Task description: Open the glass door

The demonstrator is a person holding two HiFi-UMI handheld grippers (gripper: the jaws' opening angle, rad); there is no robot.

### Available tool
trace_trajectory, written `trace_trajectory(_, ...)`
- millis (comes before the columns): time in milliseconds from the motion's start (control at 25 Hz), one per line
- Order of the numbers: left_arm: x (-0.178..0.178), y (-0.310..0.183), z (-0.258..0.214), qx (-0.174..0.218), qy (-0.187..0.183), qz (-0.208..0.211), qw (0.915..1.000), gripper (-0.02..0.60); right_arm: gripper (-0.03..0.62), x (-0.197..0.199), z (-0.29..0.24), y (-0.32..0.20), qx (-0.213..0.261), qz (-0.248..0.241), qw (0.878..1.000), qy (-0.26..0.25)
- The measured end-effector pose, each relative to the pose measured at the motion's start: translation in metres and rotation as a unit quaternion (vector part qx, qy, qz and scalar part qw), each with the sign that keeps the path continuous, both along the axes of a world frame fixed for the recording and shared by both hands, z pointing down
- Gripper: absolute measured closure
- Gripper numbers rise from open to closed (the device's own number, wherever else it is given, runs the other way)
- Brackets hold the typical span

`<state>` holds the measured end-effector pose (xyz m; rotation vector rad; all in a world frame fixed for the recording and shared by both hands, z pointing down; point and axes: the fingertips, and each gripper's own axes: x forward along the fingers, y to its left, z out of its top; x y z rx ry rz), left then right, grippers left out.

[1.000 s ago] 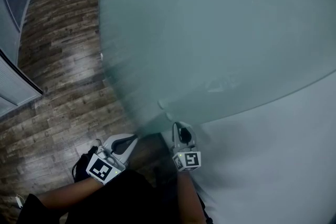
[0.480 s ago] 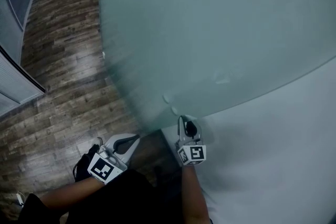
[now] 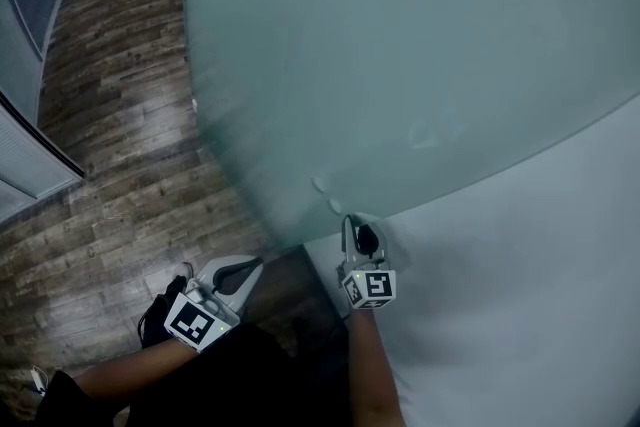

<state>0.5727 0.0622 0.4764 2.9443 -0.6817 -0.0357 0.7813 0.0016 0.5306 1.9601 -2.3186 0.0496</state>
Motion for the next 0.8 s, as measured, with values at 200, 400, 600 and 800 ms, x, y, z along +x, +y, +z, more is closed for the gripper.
trace_trajectory(200,0.003,-0.003,-0.001,0.000,0.001,-0.002,1.0000,0.581,0.510,0.008,0.001,-0.004,-0.004,0.001,1.000,0.001)
trace_trajectory(400,0.004,-0.006,0.000,-0.001,0.001,-0.005,1.0000,0.581,0.513,0.005,0.002,-0.004,-0.001,-0.012,1.000,0.003)
trace_trajectory(600,0.005,-0.005,-0.003,0.002,0.009,-0.005,1.0000,0.581,0.505,0.002,0.003,0.000,-0.006,0.007,1.000,-0.015)
trace_trajectory(800,0.000,-0.013,-0.007,0.000,0.024,-0.019,0.9995,0.581,0.505,0.000,-0.007,0.021,0.010,0.052,0.997,-0.051)
